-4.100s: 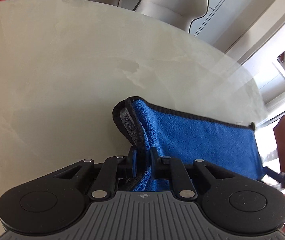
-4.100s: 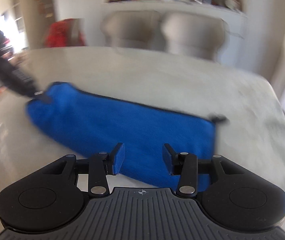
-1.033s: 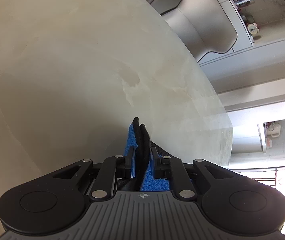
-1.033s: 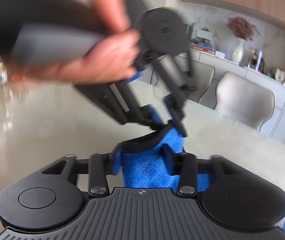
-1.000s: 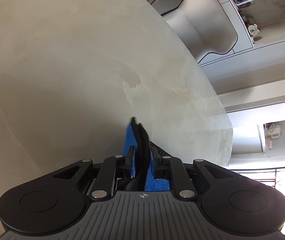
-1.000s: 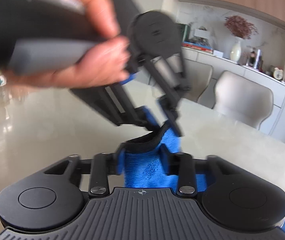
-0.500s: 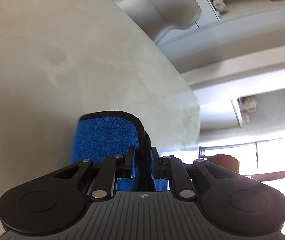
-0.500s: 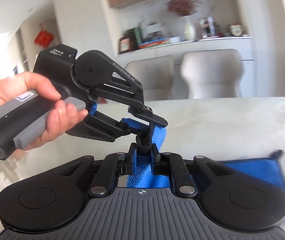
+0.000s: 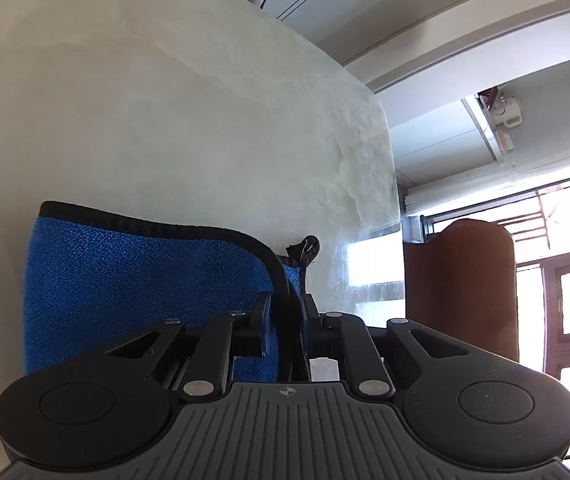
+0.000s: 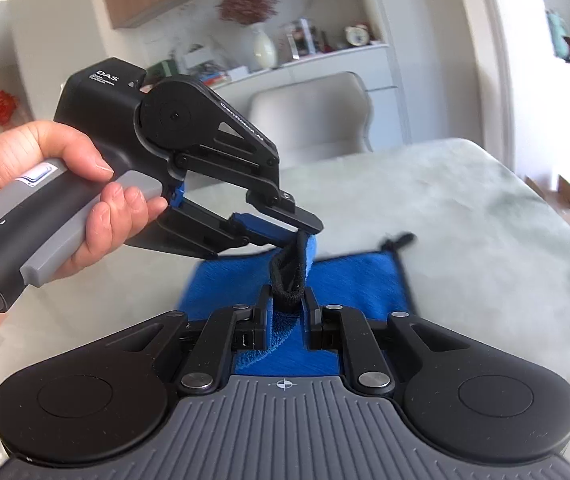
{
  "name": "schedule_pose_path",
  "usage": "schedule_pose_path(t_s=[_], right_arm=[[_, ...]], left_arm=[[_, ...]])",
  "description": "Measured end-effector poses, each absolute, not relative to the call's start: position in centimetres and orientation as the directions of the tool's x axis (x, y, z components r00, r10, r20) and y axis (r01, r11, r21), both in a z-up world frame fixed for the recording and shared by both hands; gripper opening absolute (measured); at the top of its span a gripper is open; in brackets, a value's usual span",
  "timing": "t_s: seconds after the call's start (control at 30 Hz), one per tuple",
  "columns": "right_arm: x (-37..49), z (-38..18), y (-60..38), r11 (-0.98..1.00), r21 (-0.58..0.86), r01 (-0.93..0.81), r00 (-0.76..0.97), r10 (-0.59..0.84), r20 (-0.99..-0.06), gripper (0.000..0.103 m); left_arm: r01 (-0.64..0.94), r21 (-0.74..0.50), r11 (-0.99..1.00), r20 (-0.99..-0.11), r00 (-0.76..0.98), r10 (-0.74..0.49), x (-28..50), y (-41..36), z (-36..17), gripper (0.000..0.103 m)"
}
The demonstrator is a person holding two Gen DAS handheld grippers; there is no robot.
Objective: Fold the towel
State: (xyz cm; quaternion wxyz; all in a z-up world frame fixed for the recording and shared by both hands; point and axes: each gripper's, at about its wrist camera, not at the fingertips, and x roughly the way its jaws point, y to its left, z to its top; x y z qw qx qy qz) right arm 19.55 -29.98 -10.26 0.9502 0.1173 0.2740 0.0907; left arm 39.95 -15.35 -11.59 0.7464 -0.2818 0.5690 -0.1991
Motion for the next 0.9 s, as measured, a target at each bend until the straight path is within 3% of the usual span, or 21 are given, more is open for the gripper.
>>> schedule_pose_path(t_s=[0.63,0.9], right_arm=[[19.8,-13.3,-33.9,0.958,0.286,-0.009,0.810,0.175,-0.559,0.015],[20.2,-13.4,-34.1,0.958,0.286,-0.009,0.800,0.179,-0.573,0.019]], left_arm=[[0.093,-0.563,0.821,-0.788,0.242,-0.567,38.8,-20.5,-13.7,0.013],[0.121,-0.609,0.784,-0.721,0.327,-0.610,38.0,-17.9,-11.6,0.040]])
